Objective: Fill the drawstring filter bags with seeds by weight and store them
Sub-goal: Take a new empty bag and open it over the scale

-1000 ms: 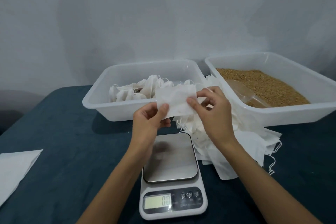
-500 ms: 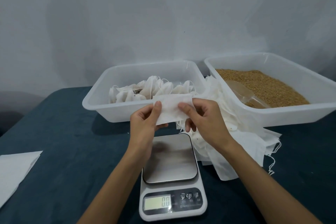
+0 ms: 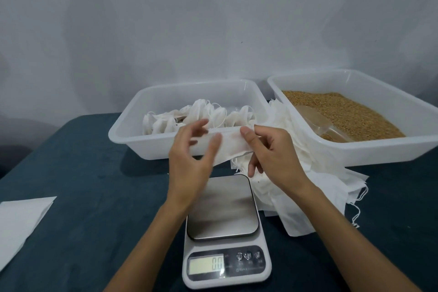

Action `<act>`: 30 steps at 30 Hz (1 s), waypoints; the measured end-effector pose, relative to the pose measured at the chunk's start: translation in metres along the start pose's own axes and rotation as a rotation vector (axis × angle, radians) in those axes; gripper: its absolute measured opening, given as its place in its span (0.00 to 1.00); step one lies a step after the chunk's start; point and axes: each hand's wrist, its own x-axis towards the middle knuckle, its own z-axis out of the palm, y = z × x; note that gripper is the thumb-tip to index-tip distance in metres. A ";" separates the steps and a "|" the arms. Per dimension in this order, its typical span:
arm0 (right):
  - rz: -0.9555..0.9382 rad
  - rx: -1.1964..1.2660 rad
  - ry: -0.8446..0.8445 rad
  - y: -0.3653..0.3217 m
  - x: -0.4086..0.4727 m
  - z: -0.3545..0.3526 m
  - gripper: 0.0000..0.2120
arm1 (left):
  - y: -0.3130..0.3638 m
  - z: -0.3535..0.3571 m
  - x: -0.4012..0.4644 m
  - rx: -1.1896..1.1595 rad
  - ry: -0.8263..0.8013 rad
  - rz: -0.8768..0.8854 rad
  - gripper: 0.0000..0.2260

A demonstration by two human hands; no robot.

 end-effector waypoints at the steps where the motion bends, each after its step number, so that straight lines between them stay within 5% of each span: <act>1: 0.004 -0.009 -0.016 -0.001 0.001 -0.002 0.19 | 0.001 -0.001 -0.004 0.050 -0.093 0.070 0.23; 3: 0.014 -0.014 -0.065 -0.005 0.001 -0.005 0.20 | 0.002 -0.001 -0.011 0.129 -0.263 0.137 0.35; 5: 0.017 -0.012 -0.150 -0.011 -0.002 -0.007 0.18 | 0.001 0.002 -0.016 0.206 -0.328 0.192 0.36; 7: 0.039 -0.028 -0.268 -0.021 -0.006 -0.008 0.21 | 0.003 0.005 -0.018 0.207 -0.335 0.172 0.32; 11: 0.104 -0.167 -0.409 -0.040 -0.003 -0.015 0.46 | 0.004 0.004 -0.018 0.176 -0.375 0.143 0.14; 21: 0.182 -0.482 -0.641 -0.082 0.011 -0.013 0.45 | 0.012 0.008 -0.032 -0.172 -0.536 -0.085 0.23; 26: 0.069 -0.519 -0.360 -0.083 0.034 -0.050 0.30 | 0.007 0.004 -0.035 -0.207 -0.453 -0.161 0.17; 30: 0.142 -0.943 -0.034 -0.018 0.073 -0.129 0.09 | 0.005 0.005 -0.036 -0.260 -0.432 -0.178 0.19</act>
